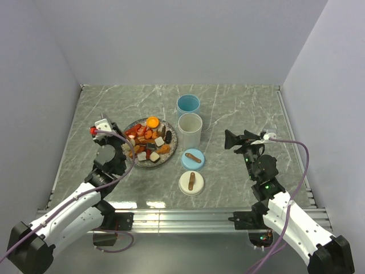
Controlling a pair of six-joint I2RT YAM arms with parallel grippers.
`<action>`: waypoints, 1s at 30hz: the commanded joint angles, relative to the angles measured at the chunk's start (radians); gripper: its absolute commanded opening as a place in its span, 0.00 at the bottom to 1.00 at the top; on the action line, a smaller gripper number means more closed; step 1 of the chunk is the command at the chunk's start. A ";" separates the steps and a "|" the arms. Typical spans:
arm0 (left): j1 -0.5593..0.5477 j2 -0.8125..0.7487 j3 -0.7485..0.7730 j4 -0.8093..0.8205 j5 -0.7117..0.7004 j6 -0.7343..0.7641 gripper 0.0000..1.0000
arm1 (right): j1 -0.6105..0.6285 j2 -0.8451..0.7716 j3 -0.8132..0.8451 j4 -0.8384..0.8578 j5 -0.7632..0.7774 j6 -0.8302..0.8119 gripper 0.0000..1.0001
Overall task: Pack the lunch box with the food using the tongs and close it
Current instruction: Pick up the food using the clamp
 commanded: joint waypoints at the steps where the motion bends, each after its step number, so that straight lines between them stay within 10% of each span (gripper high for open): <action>1: 0.020 -0.011 -0.008 0.108 0.016 -0.006 0.45 | -0.006 -0.011 -0.013 0.048 -0.010 -0.009 0.98; 14: 0.120 0.097 -0.027 0.163 0.139 -0.059 0.44 | -0.008 -0.018 -0.019 0.057 -0.033 -0.016 0.98; 21: 0.136 0.133 -0.002 0.148 0.186 -0.068 0.20 | -0.006 -0.018 -0.017 0.058 -0.035 -0.016 0.98; 30: 0.134 0.092 0.065 0.077 0.280 -0.068 0.15 | -0.006 -0.016 -0.017 0.060 -0.035 -0.014 0.98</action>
